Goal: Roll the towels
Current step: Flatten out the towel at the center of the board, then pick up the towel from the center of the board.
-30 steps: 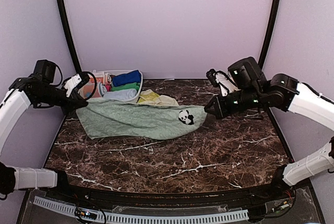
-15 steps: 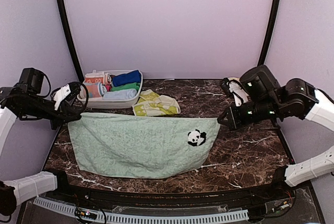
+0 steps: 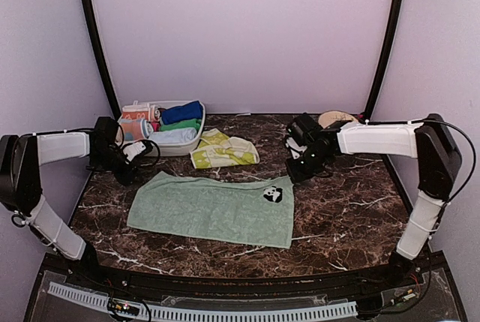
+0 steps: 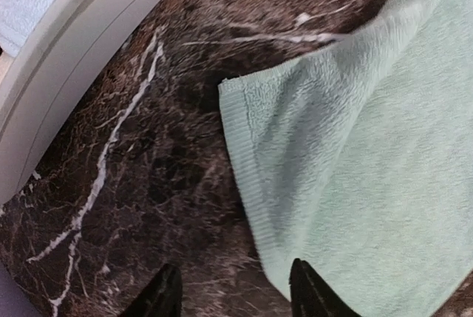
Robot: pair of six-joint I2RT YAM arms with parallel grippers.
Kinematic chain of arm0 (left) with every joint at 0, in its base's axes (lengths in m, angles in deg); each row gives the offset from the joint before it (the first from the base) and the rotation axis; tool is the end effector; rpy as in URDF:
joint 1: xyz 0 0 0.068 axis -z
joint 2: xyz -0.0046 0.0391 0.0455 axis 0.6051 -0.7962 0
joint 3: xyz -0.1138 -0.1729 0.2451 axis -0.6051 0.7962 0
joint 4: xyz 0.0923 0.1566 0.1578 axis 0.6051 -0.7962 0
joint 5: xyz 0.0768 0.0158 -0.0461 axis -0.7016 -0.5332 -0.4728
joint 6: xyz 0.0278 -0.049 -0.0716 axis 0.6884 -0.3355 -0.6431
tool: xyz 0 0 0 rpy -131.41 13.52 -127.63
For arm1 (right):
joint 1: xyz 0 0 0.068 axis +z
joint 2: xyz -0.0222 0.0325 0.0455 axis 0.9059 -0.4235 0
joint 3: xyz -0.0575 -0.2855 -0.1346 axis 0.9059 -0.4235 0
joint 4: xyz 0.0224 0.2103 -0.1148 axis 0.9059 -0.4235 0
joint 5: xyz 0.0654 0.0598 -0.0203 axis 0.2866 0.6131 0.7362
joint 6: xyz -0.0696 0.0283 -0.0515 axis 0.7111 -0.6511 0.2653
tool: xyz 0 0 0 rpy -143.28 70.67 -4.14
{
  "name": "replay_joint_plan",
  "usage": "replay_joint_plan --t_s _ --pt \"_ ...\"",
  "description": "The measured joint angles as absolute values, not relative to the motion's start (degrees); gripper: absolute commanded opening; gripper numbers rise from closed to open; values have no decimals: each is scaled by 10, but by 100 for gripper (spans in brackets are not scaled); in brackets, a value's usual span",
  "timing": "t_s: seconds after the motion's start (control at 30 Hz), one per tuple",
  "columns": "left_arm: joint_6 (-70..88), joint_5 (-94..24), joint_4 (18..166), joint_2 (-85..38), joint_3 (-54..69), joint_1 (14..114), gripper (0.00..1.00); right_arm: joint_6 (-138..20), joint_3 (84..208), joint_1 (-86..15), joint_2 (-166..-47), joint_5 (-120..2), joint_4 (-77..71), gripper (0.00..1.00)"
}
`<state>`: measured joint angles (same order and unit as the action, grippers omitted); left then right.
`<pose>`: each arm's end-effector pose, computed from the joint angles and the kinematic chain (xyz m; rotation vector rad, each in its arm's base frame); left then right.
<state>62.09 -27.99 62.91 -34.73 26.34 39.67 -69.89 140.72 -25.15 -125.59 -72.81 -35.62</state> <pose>0.2941 -0.0338 0.2230 1.0475 2.3384 -0.0892 0.2886 0.2293 0.2250 -0.4776 2.6324 0.1882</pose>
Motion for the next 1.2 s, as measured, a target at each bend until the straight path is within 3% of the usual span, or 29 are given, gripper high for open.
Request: replay_joint_plan --t_s 0.03,0.07,0.1,0.2,0.27,0.57,0.67,0.87,1.07,1.2 --pt "621 -293 647 -364 263 396 75 -694 1416 -257 -1275 -729 -354 0" --pt "620 -306 665 -378 264 396 78 -689 1427 -262 -1293 -730 -351 0" --pt "624 -315 679 -385 264 396 78 -685 1438 -266 -1309 -732 -349 4" --pt "622 -336 711 -387 264 396 77 -671 1469 -269 -1341 -741 -347 29" --pt "626 -337 717 -380 262 396 71 -674 1490 -269 -1353 -755 -350 33" --pt "696 -268 620 -322 284 424 71 -671 1479 -270 -1326 -797 -335 40" --pt "680 -267 619 -362 263 423 64 -671 1470 -272 -1327 -784 -335 40" --pt "625 -270 635 -502 110 418 52 -676 1456 -287 -1329 -756 -334 39" --pt "612 -259 627 -576 50 416 51 -677 1453 -306 -1330 -734 -323 40" --pt "615 -245 601 -591 50 416 52 -676 1449 -315 -1334 -713 -319 47"
